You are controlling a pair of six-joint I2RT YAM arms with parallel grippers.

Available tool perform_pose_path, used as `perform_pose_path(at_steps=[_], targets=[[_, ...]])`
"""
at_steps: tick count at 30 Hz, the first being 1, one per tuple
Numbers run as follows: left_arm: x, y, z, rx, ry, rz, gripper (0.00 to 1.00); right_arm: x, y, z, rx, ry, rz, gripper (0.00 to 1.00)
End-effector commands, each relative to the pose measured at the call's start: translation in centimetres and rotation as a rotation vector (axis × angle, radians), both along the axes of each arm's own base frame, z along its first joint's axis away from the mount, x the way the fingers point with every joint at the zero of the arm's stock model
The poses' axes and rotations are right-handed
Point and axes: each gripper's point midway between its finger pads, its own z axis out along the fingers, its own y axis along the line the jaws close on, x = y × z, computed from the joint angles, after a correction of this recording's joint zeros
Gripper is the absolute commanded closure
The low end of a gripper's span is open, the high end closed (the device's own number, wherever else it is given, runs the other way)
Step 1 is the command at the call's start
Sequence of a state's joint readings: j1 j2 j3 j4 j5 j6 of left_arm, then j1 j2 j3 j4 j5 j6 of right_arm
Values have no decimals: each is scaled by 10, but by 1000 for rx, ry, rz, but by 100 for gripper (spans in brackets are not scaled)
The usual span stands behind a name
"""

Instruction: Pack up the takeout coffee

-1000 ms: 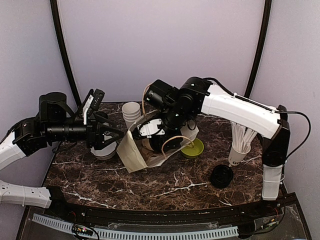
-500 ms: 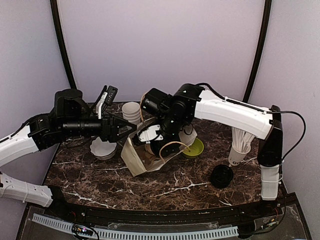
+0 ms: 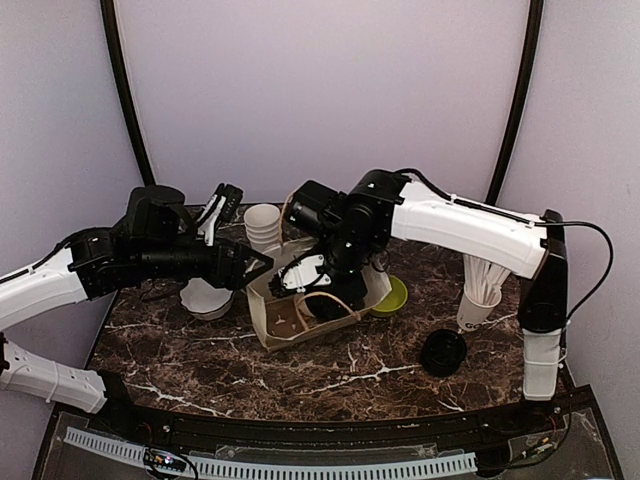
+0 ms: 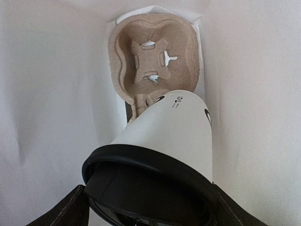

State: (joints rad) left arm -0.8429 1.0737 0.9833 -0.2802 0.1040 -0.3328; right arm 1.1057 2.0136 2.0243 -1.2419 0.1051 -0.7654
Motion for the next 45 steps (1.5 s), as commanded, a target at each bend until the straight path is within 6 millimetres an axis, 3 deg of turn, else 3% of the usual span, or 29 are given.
perform_pose_path(at_steps=[1, 6, 15, 26, 31, 36, 38, 40, 45], targets=[[10, 10, -8, 85, -14, 62, 27, -31, -4, 35, 99, 90, 104, 55], [21, 11, 11, 82, -80, 91, 26, -50, -4, 64, 183, 127, 180, 55], [36, 1, 43, 77, -170, 93, 25, -48, 3, 104, 279, 71, 205, 55], [72, 22, 75, 129, -267, 181, 20, -19, 1, 205, 479, -211, 160, 55], [79, 26, 88, 126, -286, 200, 20, 0, -18, 241, 519, -371, 79, 55], [80, 33, 96, 127, -303, 233, 19, 29, -59, 277, 544, -542, -67, 53], [79, 36, 96, 126, -302, 242, 19, 39, -77, 280, 531, -592, -132, 52], [78, 38, 96, 122, -300, 246, 19, 40, -92, 271, 493, -600, -163, 51], [76, 45, 95, 136, -306, 266, 19, 14, -118, 214, 367, -441, -133, 51]])
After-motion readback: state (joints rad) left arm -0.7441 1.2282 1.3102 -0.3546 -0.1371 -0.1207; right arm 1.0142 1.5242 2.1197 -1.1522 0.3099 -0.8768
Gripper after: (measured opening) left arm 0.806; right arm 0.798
